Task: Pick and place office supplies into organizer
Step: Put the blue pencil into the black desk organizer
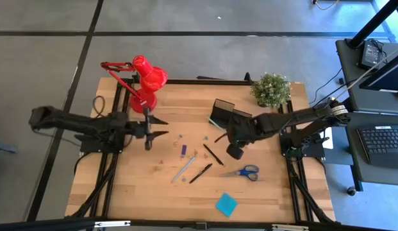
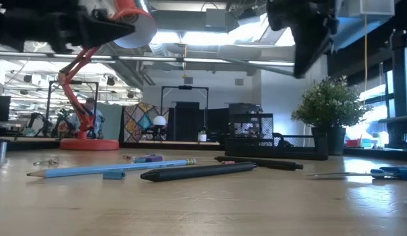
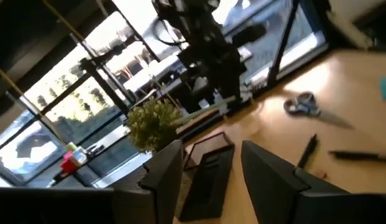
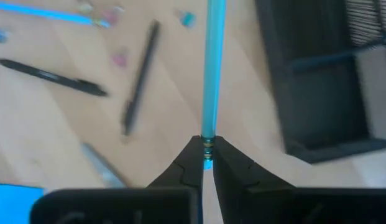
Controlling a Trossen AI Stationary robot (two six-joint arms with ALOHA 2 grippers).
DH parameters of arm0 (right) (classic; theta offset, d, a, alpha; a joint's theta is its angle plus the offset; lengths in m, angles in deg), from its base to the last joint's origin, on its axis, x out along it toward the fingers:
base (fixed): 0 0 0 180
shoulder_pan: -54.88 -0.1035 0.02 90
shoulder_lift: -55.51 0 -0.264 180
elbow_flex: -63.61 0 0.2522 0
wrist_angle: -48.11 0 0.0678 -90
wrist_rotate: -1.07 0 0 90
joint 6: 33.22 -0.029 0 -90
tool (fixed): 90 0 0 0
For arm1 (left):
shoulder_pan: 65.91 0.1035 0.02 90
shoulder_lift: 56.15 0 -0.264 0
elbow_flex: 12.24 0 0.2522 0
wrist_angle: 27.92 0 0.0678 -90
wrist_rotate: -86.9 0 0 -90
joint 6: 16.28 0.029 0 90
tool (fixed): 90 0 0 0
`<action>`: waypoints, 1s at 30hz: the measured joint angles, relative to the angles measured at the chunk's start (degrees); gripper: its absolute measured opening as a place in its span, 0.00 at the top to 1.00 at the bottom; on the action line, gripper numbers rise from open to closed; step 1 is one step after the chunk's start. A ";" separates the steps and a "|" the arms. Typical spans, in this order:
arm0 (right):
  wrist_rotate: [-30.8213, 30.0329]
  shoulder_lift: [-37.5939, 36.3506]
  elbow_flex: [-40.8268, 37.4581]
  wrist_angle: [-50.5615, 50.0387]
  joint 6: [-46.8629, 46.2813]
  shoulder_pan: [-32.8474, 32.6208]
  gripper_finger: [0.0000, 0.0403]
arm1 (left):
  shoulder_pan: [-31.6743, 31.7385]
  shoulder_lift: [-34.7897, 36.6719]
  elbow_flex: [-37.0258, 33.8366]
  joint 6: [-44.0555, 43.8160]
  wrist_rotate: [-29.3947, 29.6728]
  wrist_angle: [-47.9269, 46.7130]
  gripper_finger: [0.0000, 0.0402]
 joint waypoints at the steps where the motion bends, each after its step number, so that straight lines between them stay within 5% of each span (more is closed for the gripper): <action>1: 0.88 0.00 0.04 1.09 0.00 0.38 0.94 | -1.27 -2.87 1.83 2.49 1.51 -0.15 0.61; 10: 4.71 0.00 0.04 5.75 -1.70 2.97 0.94 | -8.18 -26.12 18.55 30.40 22.54 -0.37 0.58; 21: 7.01 0.00 0.04 10.43 -1.83 5.06 0.94 | -11.42 -45.95 32.10 52.56 35.92 0.45 0.57; 30: 8.34 0.00 0.04 11.78 -3.47 5.43 0.94 | -11.26 -55.85 37.54 66.72 41.87 11.61 0.58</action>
